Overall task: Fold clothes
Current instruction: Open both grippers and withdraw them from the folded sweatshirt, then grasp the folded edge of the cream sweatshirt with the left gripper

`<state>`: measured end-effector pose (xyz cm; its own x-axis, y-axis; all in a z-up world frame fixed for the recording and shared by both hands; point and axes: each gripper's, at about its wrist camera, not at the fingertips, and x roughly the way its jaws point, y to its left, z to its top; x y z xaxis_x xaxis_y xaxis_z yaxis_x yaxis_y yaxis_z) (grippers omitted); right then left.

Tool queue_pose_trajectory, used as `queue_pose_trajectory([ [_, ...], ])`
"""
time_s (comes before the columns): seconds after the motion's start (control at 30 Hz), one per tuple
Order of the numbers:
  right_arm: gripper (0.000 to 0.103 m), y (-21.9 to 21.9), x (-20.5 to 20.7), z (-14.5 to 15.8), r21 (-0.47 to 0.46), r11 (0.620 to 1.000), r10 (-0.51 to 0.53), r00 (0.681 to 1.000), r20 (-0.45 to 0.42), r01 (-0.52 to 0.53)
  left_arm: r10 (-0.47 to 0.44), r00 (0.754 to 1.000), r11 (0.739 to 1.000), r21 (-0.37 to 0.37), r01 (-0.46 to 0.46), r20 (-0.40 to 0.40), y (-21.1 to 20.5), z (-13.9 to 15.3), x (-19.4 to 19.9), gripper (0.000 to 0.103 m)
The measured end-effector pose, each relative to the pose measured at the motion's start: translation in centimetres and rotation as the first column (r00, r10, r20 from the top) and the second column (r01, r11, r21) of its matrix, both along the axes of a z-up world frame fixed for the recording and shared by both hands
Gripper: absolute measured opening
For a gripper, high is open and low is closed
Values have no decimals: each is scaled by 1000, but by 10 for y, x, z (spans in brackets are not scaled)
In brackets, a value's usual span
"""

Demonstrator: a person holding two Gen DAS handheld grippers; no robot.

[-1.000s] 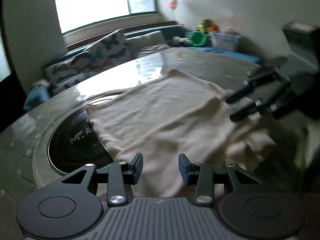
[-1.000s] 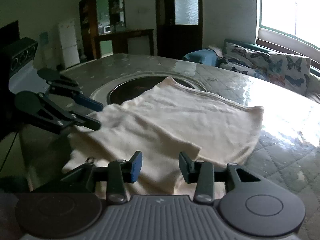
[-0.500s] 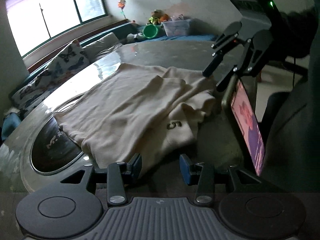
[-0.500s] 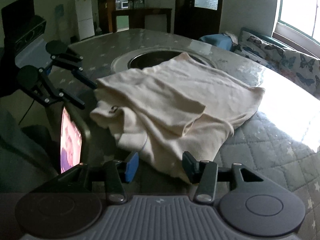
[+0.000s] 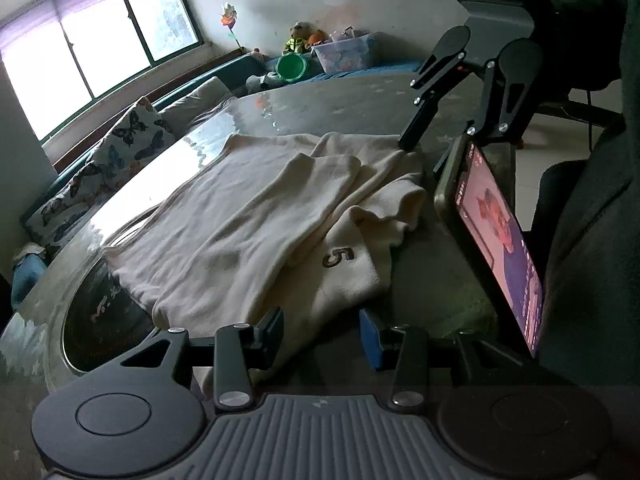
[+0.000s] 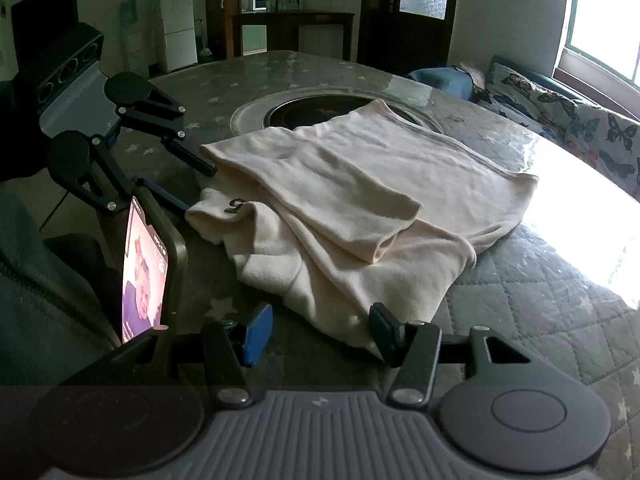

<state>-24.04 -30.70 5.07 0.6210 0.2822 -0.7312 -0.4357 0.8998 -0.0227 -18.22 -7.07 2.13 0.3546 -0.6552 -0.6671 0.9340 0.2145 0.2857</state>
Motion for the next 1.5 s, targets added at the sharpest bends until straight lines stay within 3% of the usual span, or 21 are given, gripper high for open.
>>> queue_pose_trajectory([
  [0.07,55,-2,-2,1,2,1000,2,1000,1,-2,7,1000,1000,-2,-7,1,-1,0,-1,24],
  [0.23,56,-3,-5,3,-5,1000,11,1000,6,-11,34,999,999,-37,-35,-8,-1,6,2,13],
  [0.6,57,2,-7,0,-50,998,34,999,13,-33,106,994,989,-98,-109,-31,-8,13,23,12],
  [0.7,66,4,-7,0,-60,997,51,999,20,-50,106,994,989,-102,-108,-33,-12,13,27,12],
  [1.5,66,13,-8,-1,-72,991,115,992,47,-111,135,986,984,-106,-145,-93,-20,8,46,13],
])
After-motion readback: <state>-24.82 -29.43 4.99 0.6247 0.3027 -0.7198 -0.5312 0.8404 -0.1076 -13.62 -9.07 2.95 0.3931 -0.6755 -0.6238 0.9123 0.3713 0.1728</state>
